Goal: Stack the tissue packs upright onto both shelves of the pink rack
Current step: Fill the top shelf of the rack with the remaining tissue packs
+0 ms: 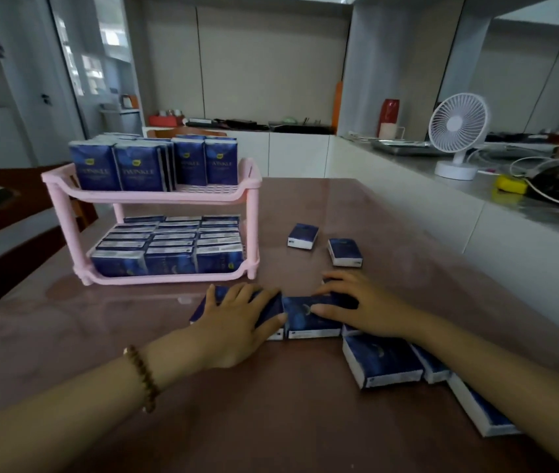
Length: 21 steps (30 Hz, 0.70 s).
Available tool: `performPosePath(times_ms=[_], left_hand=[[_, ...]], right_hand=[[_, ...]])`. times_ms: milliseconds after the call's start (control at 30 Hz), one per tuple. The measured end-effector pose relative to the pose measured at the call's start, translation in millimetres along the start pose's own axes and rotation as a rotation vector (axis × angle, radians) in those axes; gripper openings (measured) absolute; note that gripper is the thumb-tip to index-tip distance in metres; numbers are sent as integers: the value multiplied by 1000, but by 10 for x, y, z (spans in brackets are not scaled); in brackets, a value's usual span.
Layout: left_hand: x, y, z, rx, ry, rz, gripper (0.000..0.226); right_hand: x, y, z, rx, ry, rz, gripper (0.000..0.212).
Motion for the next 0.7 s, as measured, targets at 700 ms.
performPosePath(times_ms=[700], left_hand=[[-237, 1168, -461, 92, -323, -381, 46]], right_hand=[[470, 859, 467, -367, -170, -46, 67]])
Point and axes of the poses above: each hand's wrist, its own z-axis towards the middle knuckle, its own x-axis out of the palm, y = z × x, the point moved 3 cm from there along z, towards the middle knuckle, and after that the axes turned 6 degrees about z, right-handed, at the moved point
